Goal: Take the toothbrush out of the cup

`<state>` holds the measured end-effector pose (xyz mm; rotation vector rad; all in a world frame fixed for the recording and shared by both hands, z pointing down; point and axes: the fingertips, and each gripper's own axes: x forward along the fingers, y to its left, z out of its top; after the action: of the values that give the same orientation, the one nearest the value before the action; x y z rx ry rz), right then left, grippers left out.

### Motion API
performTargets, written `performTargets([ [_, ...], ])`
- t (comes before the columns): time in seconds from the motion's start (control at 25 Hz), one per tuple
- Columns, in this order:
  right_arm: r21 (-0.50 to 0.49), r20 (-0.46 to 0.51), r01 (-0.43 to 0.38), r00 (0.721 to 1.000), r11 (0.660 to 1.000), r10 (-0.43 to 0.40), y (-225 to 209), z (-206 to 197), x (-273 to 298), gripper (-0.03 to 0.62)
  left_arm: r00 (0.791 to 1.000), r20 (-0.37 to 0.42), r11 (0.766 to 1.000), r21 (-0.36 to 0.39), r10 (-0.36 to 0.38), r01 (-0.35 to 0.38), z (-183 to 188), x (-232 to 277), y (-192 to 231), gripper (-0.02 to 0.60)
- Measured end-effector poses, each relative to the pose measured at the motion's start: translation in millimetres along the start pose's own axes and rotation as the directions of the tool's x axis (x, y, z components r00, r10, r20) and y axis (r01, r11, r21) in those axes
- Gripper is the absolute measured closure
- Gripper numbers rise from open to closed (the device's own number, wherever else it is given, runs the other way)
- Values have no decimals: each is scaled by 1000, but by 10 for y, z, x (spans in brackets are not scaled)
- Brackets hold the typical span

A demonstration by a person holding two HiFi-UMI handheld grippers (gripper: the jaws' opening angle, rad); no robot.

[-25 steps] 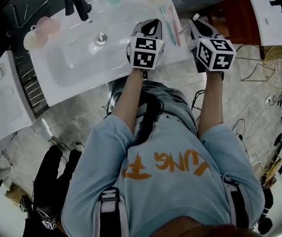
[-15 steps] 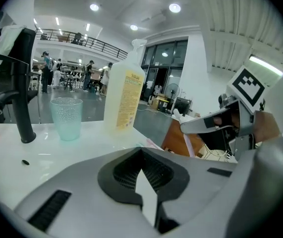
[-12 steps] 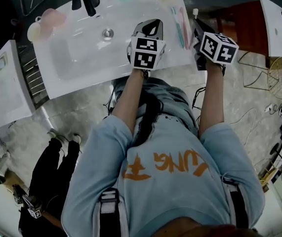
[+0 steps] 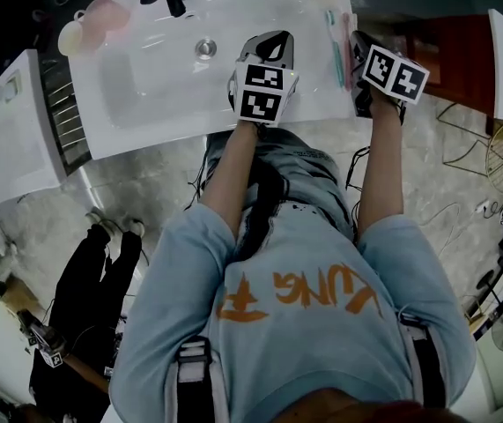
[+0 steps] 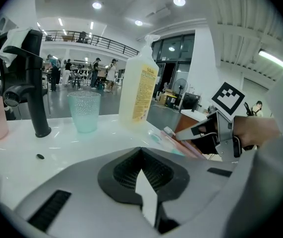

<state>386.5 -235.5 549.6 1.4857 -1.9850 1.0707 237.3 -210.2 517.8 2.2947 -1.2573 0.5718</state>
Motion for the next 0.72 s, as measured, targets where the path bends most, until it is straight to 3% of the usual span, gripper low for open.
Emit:
performTargets([
  [0.72, -63, 9, 17, 1000, 998, -17, 69, -18, 131, 554, 999, -36, 999, 36, 37, -35, -69, -115, 62, 574],
])
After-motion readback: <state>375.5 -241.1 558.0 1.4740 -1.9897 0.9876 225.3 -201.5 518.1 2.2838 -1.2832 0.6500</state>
